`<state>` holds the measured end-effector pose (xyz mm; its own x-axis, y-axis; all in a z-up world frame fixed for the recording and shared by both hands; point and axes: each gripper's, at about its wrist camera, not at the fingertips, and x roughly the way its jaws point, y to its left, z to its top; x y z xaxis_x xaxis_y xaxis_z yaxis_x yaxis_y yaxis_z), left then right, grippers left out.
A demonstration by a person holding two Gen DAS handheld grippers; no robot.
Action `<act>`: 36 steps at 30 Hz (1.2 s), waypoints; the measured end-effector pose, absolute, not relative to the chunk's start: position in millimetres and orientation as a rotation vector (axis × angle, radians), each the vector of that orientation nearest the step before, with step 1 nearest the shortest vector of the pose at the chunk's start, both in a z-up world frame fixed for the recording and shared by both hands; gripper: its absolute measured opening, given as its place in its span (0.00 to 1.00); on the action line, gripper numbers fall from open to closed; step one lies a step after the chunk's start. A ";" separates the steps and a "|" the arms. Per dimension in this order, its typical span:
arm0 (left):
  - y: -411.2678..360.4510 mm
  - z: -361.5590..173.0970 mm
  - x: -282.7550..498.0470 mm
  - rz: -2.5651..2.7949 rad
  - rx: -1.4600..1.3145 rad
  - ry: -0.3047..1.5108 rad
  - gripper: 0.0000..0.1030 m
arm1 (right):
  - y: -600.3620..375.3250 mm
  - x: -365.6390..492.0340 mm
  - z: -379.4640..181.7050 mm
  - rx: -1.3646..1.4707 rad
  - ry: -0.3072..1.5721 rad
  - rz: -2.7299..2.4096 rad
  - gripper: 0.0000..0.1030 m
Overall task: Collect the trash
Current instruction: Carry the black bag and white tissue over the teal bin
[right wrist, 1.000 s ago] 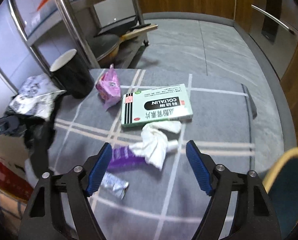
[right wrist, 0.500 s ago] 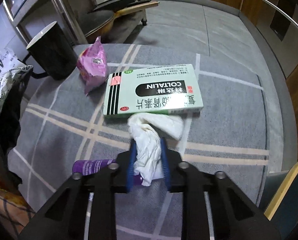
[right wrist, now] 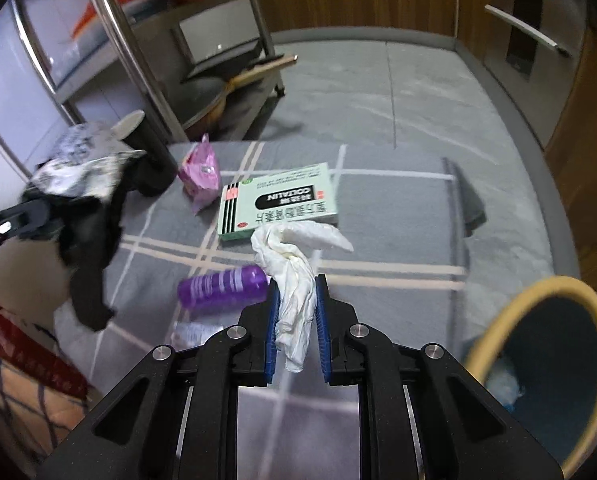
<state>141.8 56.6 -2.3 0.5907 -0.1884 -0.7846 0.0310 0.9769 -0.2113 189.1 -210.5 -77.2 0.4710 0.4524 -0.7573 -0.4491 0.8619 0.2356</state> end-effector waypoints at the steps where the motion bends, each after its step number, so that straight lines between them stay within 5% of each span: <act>1: 51.7 -0.5 142.2 -0.136 -0.177 0.928 0.09 | -219.6 183.1 -72.7 0.011 0.917 0.547 0.17; 13: -36.8 21.8 143.7 -0.279 -0.085 0.889 0.09 | -333.8 109.0 -24.6 0.104 0.774 0.434 0.17; 36: -188.2 4.5 147.6 -0.490 0.043 0.935 0.09 | -442.1 69.8 -35.7 0.244 0.702 0.211 0.18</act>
<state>147.6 -188.2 4.5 0.4926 -0.3852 -0.7803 0.4217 0.8901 -0.1732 69.8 -442.1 -35.7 0.7446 0.2724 -0.6094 -0.1094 0.9504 0.2912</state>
